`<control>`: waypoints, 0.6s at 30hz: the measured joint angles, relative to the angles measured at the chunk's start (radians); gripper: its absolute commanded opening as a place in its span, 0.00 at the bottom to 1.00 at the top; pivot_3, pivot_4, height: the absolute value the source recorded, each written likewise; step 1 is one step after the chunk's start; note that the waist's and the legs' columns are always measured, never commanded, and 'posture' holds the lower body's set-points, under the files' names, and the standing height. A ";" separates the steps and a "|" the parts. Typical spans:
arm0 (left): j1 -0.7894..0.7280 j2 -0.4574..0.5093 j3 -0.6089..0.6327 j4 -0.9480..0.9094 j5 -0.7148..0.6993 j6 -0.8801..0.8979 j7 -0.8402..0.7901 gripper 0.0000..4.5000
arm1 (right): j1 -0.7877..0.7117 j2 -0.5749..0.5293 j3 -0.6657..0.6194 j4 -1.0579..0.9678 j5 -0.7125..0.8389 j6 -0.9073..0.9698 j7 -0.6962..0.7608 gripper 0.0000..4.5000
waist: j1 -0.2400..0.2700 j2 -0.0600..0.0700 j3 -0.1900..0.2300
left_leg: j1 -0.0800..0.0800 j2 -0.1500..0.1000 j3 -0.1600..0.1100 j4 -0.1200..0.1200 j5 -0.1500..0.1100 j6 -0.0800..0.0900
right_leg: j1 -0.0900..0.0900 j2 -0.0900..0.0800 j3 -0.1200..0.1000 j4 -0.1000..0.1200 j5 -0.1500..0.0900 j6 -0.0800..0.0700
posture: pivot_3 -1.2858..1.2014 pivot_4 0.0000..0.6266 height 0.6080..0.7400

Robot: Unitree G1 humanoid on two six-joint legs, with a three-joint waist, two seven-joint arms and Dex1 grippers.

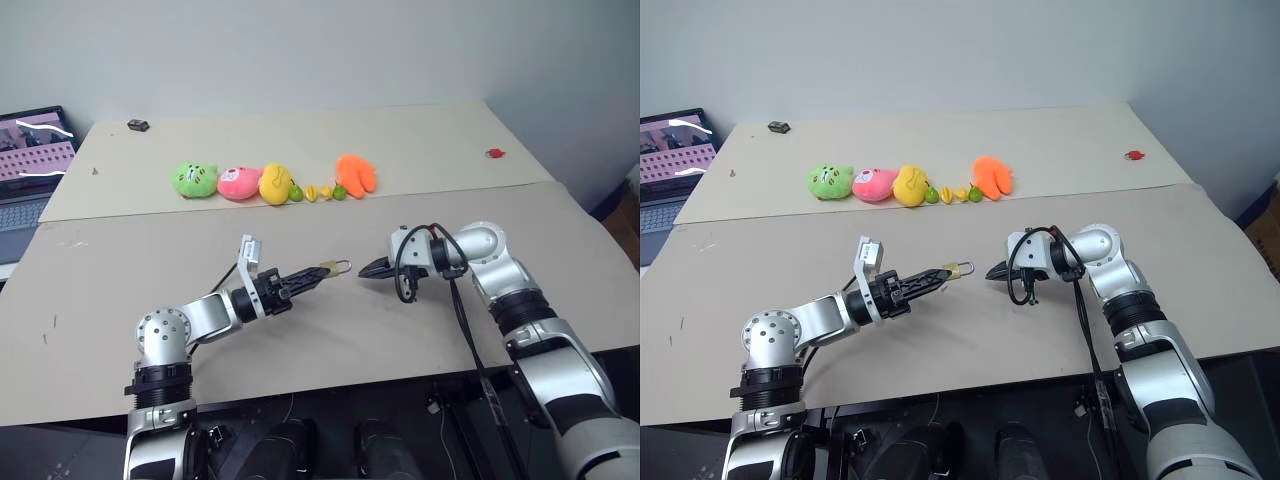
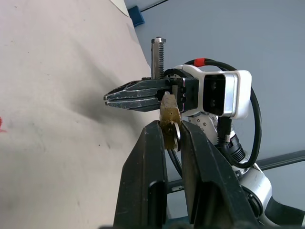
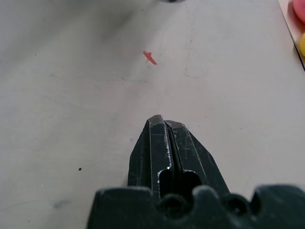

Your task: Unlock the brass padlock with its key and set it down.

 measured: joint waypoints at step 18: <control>0.003 0.018 0.010 0.039 0.001 -0.010 -0.002 0.00 | -0.056 0.032 -0.029 0.012 0.024 -0.072 -0.054 0.02 | -0.001 0.000 0.000 | 0.000 0.000 0.000 0.000 0.000 0.000 | 0.000 0.000 0.000 0.000 0.000 0.000 | 0.52 0.24 1.00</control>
